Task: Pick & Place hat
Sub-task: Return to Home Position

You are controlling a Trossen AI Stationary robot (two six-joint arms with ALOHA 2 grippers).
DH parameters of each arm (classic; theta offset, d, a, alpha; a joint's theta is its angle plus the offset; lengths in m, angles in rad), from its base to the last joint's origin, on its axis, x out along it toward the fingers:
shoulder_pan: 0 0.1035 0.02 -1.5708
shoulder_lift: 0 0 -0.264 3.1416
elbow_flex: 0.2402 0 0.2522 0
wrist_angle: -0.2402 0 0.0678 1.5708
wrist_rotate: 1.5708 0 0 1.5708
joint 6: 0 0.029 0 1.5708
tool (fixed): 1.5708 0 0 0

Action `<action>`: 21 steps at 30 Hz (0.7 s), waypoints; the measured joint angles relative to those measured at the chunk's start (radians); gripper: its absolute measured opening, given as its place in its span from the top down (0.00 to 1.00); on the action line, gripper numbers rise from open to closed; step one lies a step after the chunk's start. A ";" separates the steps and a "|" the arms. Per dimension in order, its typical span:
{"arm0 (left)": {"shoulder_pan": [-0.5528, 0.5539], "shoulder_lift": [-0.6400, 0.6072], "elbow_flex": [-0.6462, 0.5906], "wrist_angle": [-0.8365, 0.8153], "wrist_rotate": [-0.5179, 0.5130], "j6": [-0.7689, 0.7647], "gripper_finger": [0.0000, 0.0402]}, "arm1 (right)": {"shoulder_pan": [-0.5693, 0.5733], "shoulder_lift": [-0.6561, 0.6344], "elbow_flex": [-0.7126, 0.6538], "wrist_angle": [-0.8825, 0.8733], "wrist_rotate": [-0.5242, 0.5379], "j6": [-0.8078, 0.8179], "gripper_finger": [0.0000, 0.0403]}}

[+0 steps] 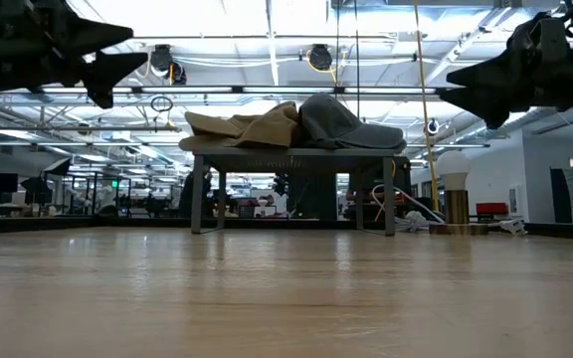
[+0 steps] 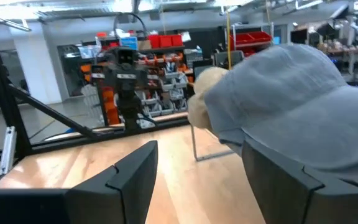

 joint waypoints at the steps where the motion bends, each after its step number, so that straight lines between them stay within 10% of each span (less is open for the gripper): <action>1: 0.000 -0.022 0.000 -0.023 0.015 0.001 0.47 | 0.000 -0.026 0.000 -0.034 0.006 0.006 0.44; 21: 0.000 -0.370 0.000 -0.432 0.015 -0.004 0.47 | 0.000 -0.193 0.024 -0.324 0.020 0.064 0.44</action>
